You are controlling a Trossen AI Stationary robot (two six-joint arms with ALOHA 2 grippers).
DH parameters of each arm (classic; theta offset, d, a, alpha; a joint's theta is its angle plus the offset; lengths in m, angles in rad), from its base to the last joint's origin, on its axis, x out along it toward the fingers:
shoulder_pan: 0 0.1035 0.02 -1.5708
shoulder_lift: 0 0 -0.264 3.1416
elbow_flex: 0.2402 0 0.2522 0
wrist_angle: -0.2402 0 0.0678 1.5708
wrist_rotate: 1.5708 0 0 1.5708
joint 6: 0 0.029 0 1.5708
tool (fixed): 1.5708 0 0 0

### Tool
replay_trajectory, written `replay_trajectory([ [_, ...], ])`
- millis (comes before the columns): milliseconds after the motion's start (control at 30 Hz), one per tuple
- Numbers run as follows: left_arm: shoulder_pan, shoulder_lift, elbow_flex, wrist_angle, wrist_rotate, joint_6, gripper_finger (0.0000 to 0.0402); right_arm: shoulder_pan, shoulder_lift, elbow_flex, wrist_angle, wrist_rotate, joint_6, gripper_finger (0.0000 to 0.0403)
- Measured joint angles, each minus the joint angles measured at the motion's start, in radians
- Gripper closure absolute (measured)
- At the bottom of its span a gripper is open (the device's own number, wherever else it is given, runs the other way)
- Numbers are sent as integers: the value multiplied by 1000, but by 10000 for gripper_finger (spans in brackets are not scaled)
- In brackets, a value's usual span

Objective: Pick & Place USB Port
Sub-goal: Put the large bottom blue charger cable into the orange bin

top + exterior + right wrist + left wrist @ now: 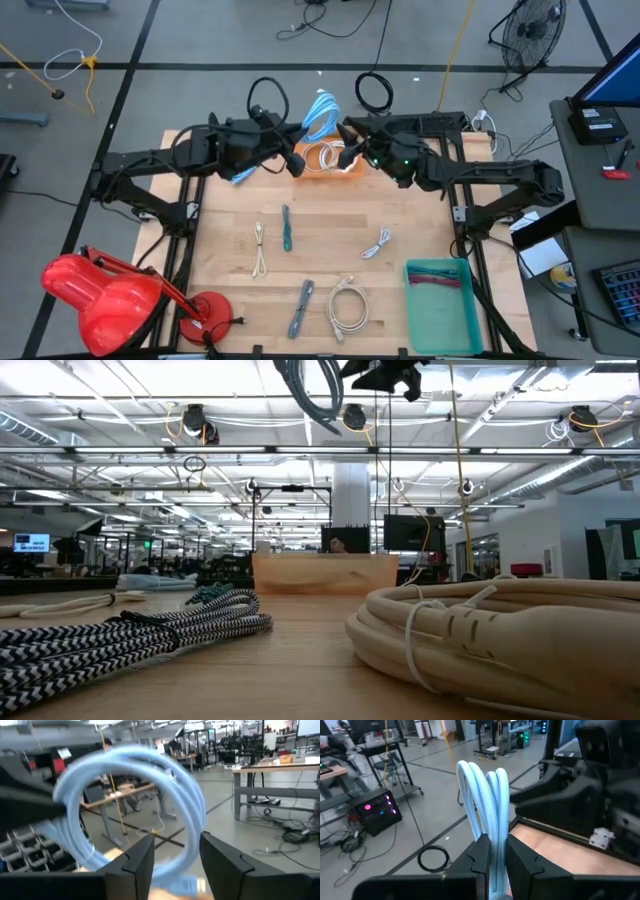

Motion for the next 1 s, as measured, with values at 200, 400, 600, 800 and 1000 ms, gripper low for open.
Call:
replay_trajectory([
  [200, -10, 0, 0, 1, -18, -2, 365, -19, 1, -1, -7, 0, 35, 199],
  [400, -16, 1, 0, 75, 4, -2, 365, -48, 2, -1, -7, -1, 128, 139],
  [600, -38, 32, -1, 121, 38, -1, 365, -49, 2, -2, 20, 0, 83, 106],
  [800, -56, 60, 0, 129, 60, -17, 365, -55, 1, -2, 8, -1, 69, 113],
  [1000, -56, 61, 0, 127, 33, -16, 365, -52, 1, -2, -58, 60, 68, 164],
])
